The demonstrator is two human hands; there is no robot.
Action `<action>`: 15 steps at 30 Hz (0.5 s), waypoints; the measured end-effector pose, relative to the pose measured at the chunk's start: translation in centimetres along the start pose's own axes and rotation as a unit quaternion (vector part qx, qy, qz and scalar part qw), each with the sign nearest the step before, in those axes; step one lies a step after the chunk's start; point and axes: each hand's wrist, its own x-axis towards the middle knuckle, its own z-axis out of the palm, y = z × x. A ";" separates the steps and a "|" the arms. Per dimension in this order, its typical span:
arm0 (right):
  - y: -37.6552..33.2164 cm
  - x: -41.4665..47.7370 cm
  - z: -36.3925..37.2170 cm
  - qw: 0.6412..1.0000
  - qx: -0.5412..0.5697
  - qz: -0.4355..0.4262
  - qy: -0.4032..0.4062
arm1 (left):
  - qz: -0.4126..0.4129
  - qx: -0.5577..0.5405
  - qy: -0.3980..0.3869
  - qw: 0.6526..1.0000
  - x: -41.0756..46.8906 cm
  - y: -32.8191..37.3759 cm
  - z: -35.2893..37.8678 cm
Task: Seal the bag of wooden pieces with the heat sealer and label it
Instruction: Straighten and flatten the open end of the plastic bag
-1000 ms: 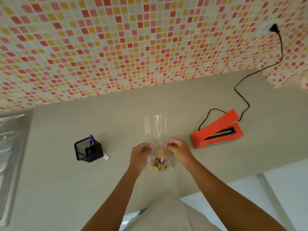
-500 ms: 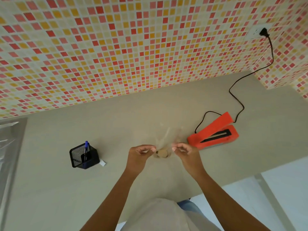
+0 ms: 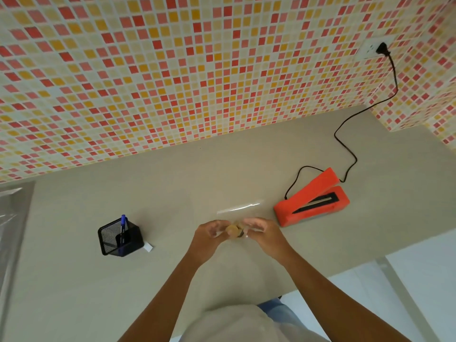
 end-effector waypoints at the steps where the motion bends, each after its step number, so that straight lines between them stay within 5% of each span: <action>1: -0.1 0.0 -0.1 1.000 0.018 0.002 0.018 | 0.000 -0.012 0.007 1.000 0.1 0.1 0.1; 5: -0.3 -0.5 -0.5 0.998 0.047 0.021 0.036 | -0.033 -0.032 0.028 0.999 0.1 0.2 1.1; 10: 1.1 -0.7 -0.6 0.994 0.036 0.076 -0.072 | -0.053 -0.006 0.037 0.998 0.1 -0.6 2.0; 15: 2.3 -0.6 -0.4 0.996 -0.003 0.092 -0.001 | -0.088 0.005 0.032 0.996 -0.3 -1.4 2.8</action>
